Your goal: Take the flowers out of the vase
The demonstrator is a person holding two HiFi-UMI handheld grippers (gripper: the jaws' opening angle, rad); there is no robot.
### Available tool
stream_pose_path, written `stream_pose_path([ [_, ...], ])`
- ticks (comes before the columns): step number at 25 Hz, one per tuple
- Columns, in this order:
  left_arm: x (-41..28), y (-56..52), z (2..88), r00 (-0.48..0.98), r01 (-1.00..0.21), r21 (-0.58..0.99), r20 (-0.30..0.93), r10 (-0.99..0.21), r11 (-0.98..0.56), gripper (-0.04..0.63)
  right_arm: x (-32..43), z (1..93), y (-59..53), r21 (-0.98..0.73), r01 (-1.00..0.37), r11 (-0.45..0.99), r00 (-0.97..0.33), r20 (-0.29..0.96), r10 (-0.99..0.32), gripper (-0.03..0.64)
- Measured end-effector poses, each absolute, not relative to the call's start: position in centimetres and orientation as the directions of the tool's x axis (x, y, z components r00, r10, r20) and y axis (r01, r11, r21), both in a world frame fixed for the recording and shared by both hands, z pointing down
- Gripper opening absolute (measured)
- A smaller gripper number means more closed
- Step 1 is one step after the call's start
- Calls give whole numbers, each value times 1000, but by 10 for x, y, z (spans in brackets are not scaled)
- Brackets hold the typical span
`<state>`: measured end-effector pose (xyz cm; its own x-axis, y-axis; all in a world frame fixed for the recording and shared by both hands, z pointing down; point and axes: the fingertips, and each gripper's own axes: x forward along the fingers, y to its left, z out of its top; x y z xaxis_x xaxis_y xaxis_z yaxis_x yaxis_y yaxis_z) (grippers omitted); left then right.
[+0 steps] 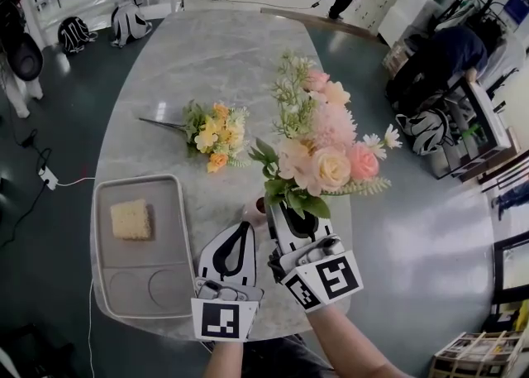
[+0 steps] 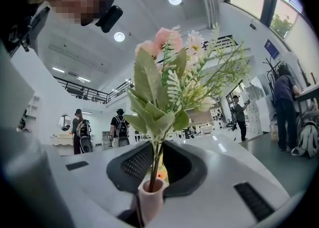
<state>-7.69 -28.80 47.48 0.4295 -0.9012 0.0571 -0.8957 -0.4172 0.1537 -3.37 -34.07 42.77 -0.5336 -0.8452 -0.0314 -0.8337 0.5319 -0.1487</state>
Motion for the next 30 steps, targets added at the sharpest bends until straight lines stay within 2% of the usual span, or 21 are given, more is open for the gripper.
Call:
stream_pose_path([
  [30, -71, -282, 426, 445, -887, 156, 45, -894, -434, 14, -28, 363, -333, -86, -837, 540, -536, -65, -841, 67],
])
